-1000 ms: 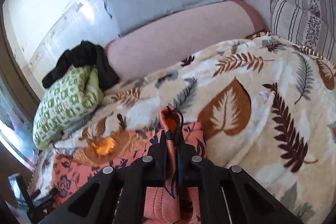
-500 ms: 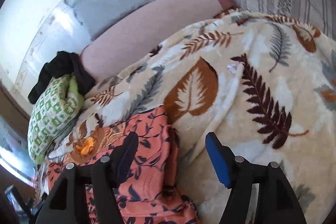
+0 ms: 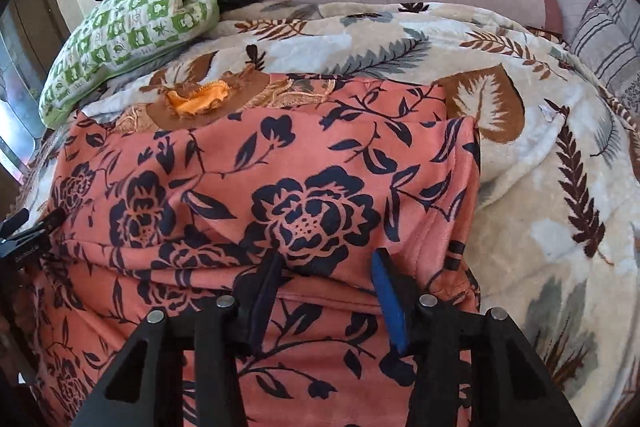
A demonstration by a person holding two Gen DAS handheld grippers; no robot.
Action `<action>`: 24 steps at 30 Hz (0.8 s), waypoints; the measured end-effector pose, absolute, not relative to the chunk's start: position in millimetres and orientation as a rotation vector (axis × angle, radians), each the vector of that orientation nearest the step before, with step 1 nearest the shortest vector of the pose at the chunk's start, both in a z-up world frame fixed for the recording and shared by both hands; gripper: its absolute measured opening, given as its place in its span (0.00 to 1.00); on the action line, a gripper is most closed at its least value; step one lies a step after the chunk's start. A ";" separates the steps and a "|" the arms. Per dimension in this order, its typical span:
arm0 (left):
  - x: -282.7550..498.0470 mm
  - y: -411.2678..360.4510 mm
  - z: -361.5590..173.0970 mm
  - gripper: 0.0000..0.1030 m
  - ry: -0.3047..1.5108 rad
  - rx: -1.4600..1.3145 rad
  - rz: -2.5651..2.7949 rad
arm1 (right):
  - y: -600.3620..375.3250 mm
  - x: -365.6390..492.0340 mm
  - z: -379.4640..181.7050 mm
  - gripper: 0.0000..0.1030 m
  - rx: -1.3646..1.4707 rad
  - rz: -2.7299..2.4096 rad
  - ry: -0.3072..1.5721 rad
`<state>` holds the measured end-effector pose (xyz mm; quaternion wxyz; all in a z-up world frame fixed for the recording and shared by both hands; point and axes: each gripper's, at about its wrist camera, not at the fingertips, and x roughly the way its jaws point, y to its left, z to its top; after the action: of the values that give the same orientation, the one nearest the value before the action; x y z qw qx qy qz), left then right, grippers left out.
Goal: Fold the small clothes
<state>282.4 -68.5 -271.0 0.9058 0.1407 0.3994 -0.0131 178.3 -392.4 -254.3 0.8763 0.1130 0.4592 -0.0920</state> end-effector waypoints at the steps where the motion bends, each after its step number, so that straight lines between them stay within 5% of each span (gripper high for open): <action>1: 281.4 -67.5 -268.4 1.00 0.812 0.285 -0.028 | -388.9 181.6 -246.5 0.49 0.243 -0.171 0.918; 5: 283.9 -60.3 -262.6 1.00 0.789 0.258 -0.005 | -355.6 215.8 -233.0 0.49 0.264 -0.075 0.860; 10: 300.4 -51.2 -284.6 1.00 0.906 0.244 0.015 | -306.3 253.7 -280.5 0.50 0.170 -0.048 1.035; 18: 310.5 -15.1 -301.5 1.00 1.067 -0.106 -0.068 | -297.1 257.5 -257.0 0.50 0.183 -0.015 0.973; 22: 307.7 -22.9 -300.2 1.00 1.085 -0.040 -0.094 | -266.3 287.3 -244.7 0.50 0.219 0.097 0.920; 24: 307.9 -22.0 -299.7 1.00 1.089 -0.048 -0.099 | -242.7 310.1 -244.5 0.35 0.212 0.189 0.918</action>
<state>307.9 -22.0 -299.7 0.8540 -0.0227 0.5177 -0.0470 310.1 -242.7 -244.5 0.8868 0.1020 0.4416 0.0907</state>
